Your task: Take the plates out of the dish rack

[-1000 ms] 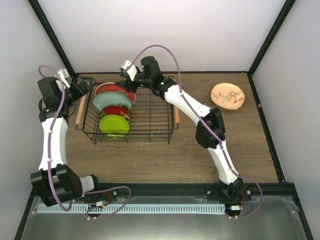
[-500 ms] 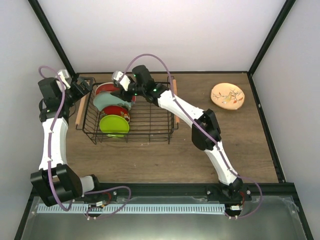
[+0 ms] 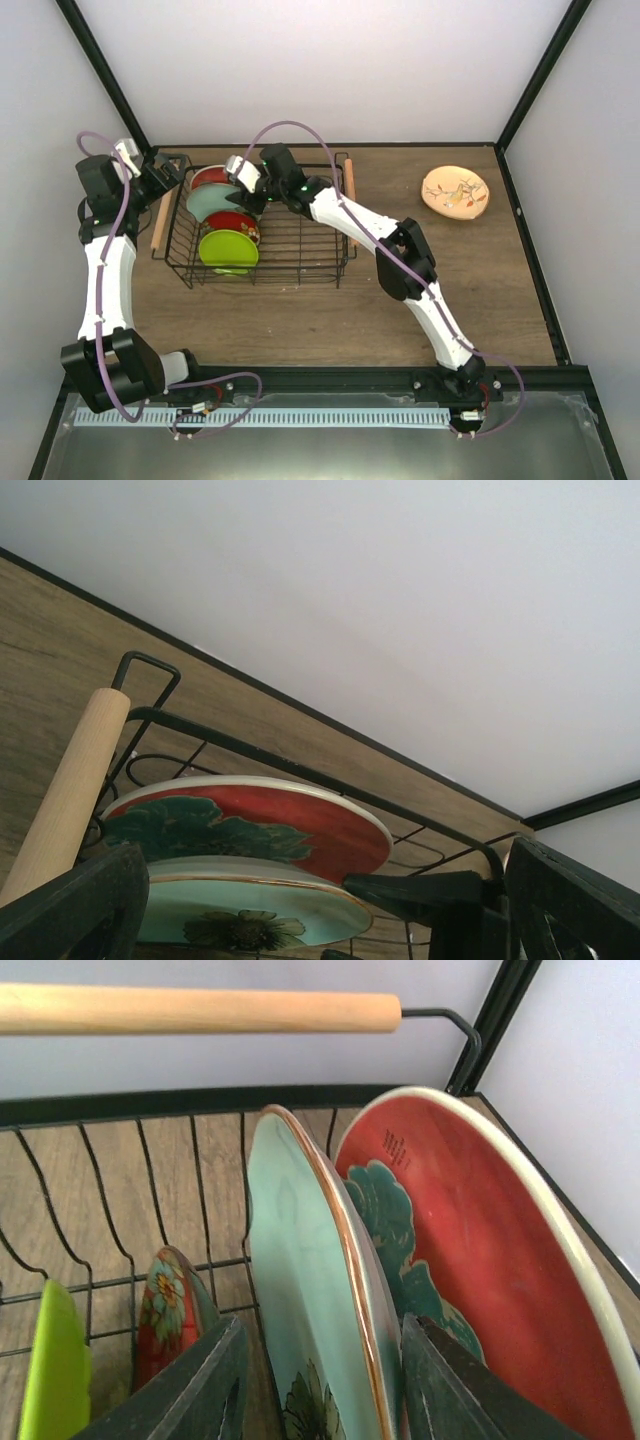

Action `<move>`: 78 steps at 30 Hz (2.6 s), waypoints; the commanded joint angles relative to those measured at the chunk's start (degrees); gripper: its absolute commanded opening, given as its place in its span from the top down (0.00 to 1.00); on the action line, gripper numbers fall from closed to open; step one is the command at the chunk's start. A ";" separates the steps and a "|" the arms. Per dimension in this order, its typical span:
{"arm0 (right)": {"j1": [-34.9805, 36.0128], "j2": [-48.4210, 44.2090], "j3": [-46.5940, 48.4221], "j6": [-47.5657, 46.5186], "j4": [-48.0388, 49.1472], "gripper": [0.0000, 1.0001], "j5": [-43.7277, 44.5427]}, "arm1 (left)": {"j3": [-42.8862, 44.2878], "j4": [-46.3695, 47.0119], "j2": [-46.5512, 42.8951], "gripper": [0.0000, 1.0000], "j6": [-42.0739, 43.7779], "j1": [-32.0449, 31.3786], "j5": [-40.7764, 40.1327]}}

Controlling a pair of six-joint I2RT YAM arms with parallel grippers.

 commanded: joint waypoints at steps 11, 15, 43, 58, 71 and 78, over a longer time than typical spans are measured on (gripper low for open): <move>0.28 4.21 0.39 0.72 2.31 0.68 9.32 | -0.74 1.00 -0.41 0.00 -0.88 -0.35 1.00; 0.28 4.55 1.16 1.49 2.37 0.87 12.13 | -0.59 1.09 -0.42 0.00 -0.89 -0.37 1.08; -2.21 -11.01 -1.58 -4.83 5.49 0.99 14.10 | -1.07 2.23 0.30 0.00 -1.75 -0.42 1.54; -8.52 -27.51 -6.86 -0.28 5.28 0.99 8.17 | -1.20 2.34 0.57 0.00 -1.93 -0.39 1.54; -27.86 -35.97 -10.36 19.61 3.56 0.99 15.91 | -1.09 2.82 0.83 0.00 -2.12 -0.40 1.81; -41.00 -39.15 -16.68 35.55 -0.46 0.99 19.23 | -1.20 2.97 0.94 0.00 -2.20 -0.43 1.93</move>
